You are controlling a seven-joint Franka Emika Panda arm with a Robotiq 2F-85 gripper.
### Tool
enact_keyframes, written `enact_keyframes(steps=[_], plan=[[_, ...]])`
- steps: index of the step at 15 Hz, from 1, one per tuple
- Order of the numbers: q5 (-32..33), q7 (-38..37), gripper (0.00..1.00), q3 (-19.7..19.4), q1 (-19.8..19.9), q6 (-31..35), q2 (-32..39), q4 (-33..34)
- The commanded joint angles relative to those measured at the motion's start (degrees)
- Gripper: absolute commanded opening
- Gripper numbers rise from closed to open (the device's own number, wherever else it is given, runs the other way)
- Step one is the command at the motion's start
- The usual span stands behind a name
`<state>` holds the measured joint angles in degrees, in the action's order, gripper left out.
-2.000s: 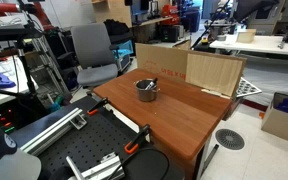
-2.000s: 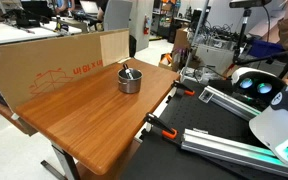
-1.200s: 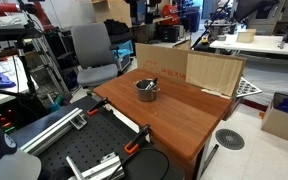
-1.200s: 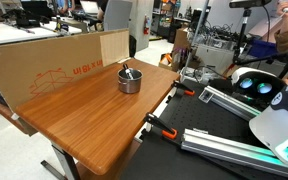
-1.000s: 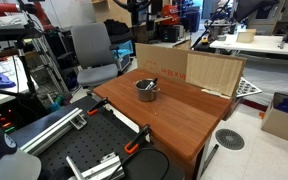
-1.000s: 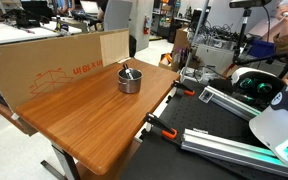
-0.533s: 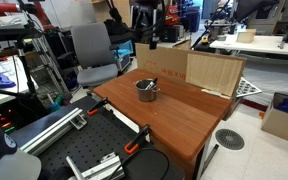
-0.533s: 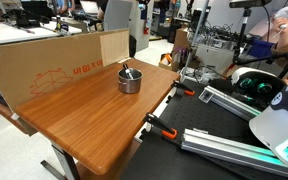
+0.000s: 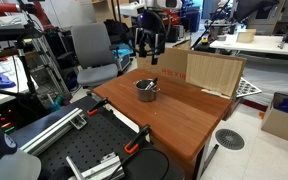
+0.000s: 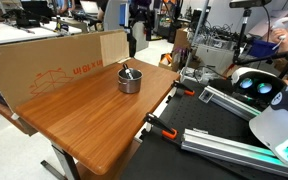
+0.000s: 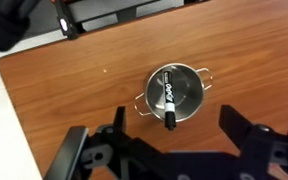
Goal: Take the marker from the pot and put it on the table
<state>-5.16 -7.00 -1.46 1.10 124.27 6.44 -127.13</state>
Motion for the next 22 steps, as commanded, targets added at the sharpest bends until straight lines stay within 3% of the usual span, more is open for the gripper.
enact_keyframes(steps=[1, 9, 18, 19, 22], plan=[[2.3, -2.7, 1.00, 0.1, -0.8, -1.0, 5.2, 4.4], [7.7, -11.0, 1.00, -0.5, -4.6, -1.8, 16.5, 12.0], [12.4, -18.0, 1.00, -2.3, -7.5, -3.1, 24.3, 18.2], [12.6, -18.4, 0.83, -2.4, -7.8, -3.3, 24.8, 18.7], [12.6, -18.8, 0.59, -2.5, -8.3, -3.9, 25.5, 19.9]])
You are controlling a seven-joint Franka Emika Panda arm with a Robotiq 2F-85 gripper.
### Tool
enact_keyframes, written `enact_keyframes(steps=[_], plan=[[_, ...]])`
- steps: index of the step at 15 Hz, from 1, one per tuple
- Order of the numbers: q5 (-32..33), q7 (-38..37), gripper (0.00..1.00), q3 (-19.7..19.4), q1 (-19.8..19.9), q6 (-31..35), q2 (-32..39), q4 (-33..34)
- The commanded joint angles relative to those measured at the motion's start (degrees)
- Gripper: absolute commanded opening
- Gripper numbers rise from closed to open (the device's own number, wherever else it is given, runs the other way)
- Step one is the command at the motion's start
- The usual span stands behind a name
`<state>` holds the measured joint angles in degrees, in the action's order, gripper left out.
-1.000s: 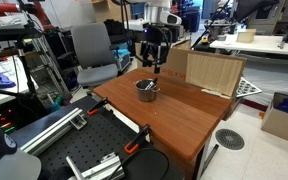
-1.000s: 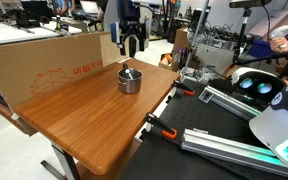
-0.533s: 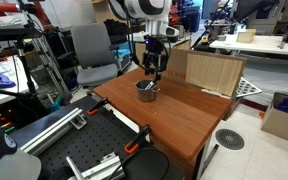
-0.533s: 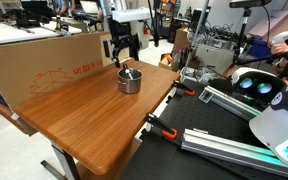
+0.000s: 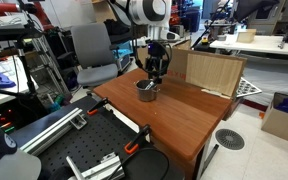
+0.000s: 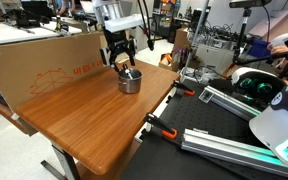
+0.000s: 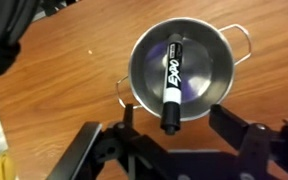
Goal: Take the marker from the pot and put it on the table
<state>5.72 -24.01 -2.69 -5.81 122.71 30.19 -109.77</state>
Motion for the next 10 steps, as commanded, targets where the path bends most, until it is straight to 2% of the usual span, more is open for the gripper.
enact_keyframes(steps=[1, 7, 8, 9, 10], plan=[[1.7, -1.9, 0.51, -1.4, -1.6, -2.5, 1.9, 2.9], [2.3, -2.5, 0.06, -1.8, -1.8, -4.0, 2.7, 4.5], [2.0, -2.2, 0.02, -1.7, -1.6, -3.9, 2.5, 4.5], [1.8, -1.9, 0.06, -1.6, -1.4, -3.9, 2.4, 4.5], [1.6, -1.6, 0.06, -1.4, -1.3, -3.8, 2.1, 4.3]])
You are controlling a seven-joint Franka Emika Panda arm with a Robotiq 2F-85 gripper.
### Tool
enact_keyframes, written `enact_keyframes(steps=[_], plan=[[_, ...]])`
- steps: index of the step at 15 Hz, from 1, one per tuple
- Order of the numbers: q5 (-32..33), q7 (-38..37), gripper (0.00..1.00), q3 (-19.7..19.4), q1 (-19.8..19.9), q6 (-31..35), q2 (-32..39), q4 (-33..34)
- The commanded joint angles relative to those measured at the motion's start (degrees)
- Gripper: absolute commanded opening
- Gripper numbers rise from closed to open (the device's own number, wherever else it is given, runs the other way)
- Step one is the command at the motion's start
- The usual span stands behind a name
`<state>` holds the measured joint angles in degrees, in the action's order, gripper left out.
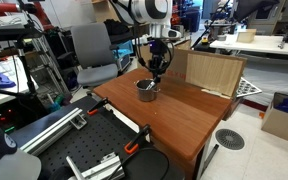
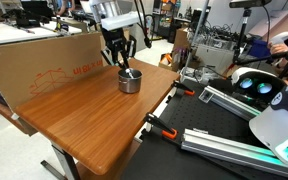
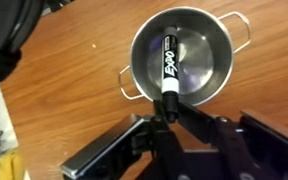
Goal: Take the marker from the pot and put it on the table
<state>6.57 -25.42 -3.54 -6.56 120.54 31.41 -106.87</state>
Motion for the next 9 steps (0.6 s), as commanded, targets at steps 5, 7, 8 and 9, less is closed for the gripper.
enact_keyframes(steps=[5, 7, 8, 9], plan=[[-0.1, 2.3, 0.06, 0.0, 0.4, -1.7, -1.1, 0.3], [-0.2, 3.3, 0.06, 0.2, 0.6, -0.8, -2.3, -0.7], [-0.4, 3.7, 0.06, 0.3, 0.8, -0.6, -3.0, -1.2], [-0.7, 4.3, 0.06, 0.5, 1.0, -0.3, -3.9, -1.6]])
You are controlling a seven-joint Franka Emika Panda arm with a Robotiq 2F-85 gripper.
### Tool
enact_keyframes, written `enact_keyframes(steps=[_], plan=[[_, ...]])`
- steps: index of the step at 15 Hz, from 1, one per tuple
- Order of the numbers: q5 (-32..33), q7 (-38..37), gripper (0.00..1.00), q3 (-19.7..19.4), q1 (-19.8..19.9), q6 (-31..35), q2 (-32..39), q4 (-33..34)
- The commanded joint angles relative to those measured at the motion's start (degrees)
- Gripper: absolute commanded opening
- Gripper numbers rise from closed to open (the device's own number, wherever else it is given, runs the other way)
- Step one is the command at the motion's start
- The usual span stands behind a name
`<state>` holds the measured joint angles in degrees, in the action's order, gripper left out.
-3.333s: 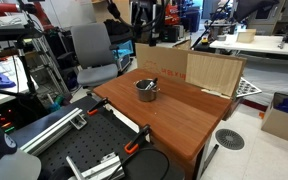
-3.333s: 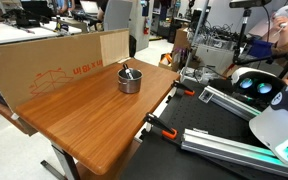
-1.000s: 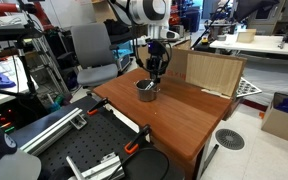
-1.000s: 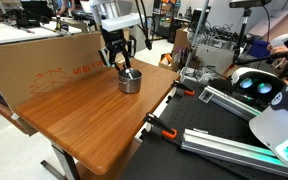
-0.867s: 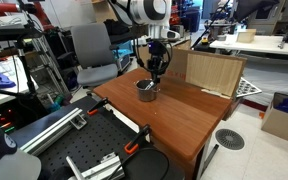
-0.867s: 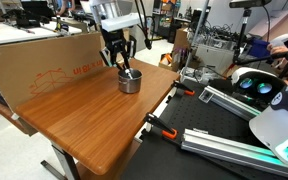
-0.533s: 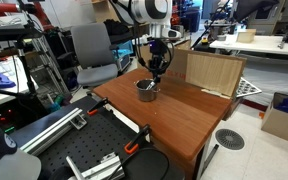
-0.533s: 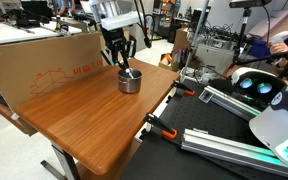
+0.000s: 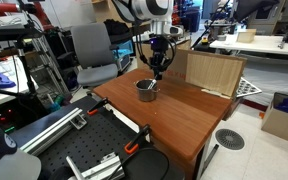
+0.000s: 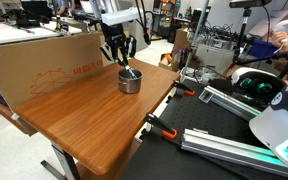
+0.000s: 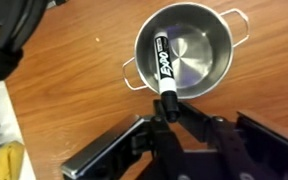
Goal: Take the marker from the pot and put it on the table
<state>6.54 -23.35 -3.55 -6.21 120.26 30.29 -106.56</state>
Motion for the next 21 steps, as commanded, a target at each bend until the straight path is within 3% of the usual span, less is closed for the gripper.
enact_keyframes(steps=[1, 12, 21], plan=[[-1.1, 2.8, 0.06, 0.6, 0.8, 0.2, -3.5, -2.2], [-3.3, 7.8, 0.06, 4.0, 0.4, -0.2, -16.9, -11.1], [-3.2, 8.0, 0.06, 7.8, -2.0, -12.7, -12.6, -5.2]])
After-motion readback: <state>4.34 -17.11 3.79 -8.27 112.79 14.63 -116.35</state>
